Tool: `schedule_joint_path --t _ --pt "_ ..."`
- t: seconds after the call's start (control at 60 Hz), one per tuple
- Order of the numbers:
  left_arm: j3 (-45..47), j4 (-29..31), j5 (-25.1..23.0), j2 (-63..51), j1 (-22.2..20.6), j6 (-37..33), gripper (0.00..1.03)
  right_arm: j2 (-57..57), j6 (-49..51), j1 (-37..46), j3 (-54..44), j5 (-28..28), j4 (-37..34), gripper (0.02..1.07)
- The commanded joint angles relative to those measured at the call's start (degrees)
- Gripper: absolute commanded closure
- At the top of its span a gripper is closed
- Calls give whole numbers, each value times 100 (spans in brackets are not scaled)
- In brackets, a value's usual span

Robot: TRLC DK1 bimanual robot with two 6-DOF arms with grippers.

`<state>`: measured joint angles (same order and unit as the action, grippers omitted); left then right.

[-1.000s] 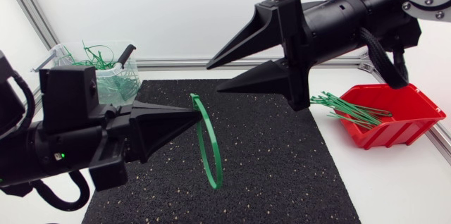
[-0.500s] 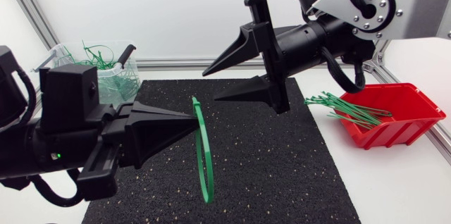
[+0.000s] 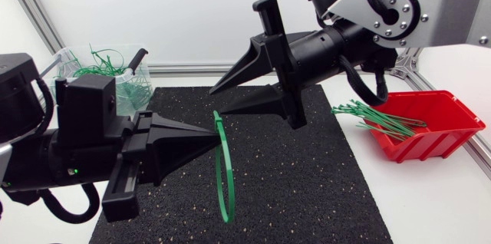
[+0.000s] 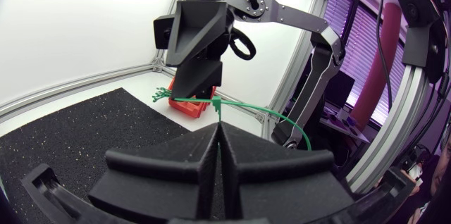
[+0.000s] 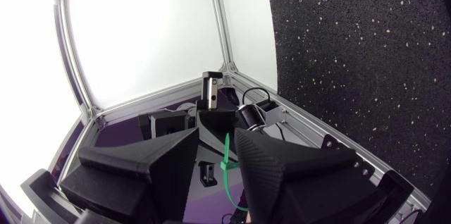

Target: Take a green cable tie from the red box, thread the tail through the head to close it, then place it in the transparent bin on the left.

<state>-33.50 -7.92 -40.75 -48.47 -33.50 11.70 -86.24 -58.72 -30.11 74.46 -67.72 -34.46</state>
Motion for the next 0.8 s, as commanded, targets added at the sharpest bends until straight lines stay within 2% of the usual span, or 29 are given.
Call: schedule_joint_path --t 0.0,0.05,0.15,0.483,0.783 --pt "-184 -51 -82 -93 54 -125 100 169 -43 -109 -19 -30 -26 68" --pt "-201 -60 -82 -101 62 -125 100 186 -43 -136 -28 -30 -44 69" --pt "-201 -60 -91 -119 71 -125 100 195 -43 -144 -89 -22 -44 77" --pt "-254 -16 -91 -66 80 -125 100 -7 18 330 -247 -39 123 76" --pt "-254 -7 -91 -49 115 -125 100 89 -8 5 -335 -39 71 76"
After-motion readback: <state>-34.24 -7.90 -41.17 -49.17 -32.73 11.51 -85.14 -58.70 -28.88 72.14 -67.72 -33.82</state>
